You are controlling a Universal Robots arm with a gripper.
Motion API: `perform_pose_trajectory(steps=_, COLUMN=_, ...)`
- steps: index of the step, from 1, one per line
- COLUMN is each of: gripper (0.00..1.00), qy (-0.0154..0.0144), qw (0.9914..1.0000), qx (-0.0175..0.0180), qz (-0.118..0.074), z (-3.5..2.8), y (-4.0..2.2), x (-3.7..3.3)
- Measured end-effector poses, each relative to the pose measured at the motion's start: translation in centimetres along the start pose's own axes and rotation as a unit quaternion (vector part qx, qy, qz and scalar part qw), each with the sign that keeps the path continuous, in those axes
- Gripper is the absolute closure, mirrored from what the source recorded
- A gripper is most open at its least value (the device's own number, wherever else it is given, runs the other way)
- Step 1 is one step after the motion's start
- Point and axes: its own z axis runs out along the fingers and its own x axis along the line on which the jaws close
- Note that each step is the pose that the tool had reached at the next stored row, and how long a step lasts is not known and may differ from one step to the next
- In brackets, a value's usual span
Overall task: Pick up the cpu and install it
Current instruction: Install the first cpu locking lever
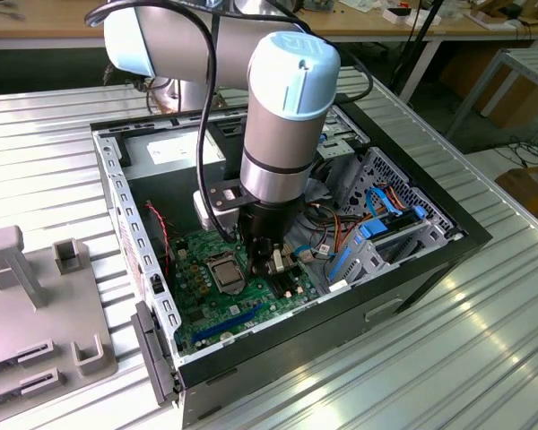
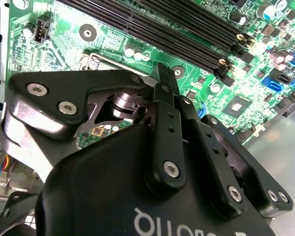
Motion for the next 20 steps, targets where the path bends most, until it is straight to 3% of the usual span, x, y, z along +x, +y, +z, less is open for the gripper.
perform_pose_trajectory(steps=9, gripper=0.89, qy=0.0019, qw=1.0, qx=0.0014, qz=0.0, z=0.16, y=0.01, x=0.0)
perform_pose_trajectory(steps=13, gripper=0.89, qy=0.0034, qw=0.99999, qx=0.0024, qz=0.0, z=0.73, y=-0.21, x=-0.07)
perform_pose_trajectory(steps=20, gripper=0.89, qy=0.0038, qw=0.99999, qx=0.0024, qz=0.0, z=1.07, y=-0.29, x=-0.11)
